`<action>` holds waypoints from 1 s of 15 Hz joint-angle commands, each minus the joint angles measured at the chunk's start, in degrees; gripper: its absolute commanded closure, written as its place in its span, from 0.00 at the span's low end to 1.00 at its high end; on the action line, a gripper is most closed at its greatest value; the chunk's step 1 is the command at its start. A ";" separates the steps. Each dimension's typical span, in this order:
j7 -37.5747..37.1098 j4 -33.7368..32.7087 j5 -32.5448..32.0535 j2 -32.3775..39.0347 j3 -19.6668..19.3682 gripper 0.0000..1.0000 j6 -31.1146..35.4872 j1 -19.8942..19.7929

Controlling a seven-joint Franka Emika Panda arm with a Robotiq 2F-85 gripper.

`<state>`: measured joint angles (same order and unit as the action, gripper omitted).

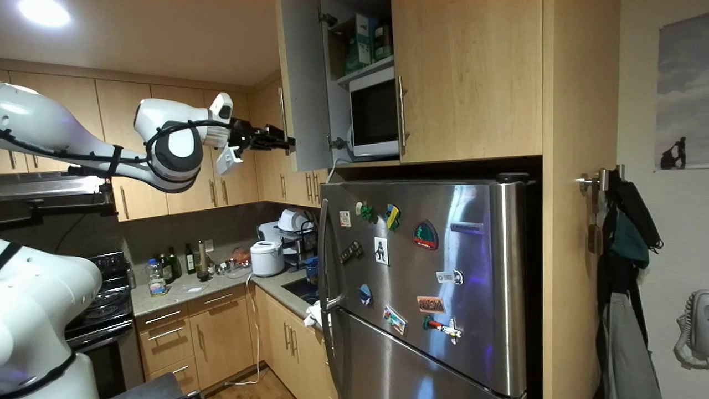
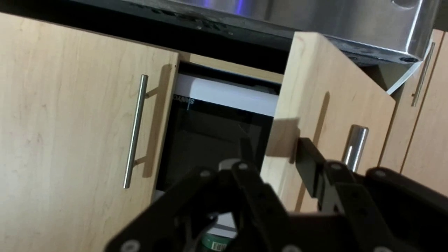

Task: Close the top left cupboard drawer above the refrigerator

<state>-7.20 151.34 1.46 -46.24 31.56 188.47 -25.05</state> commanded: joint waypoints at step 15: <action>-0.47 -1.69 0.44 3.74 -2.96 0.19 1.11 -0.70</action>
<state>-7.20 150.69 1.46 -43.88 29.13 188.47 -25.73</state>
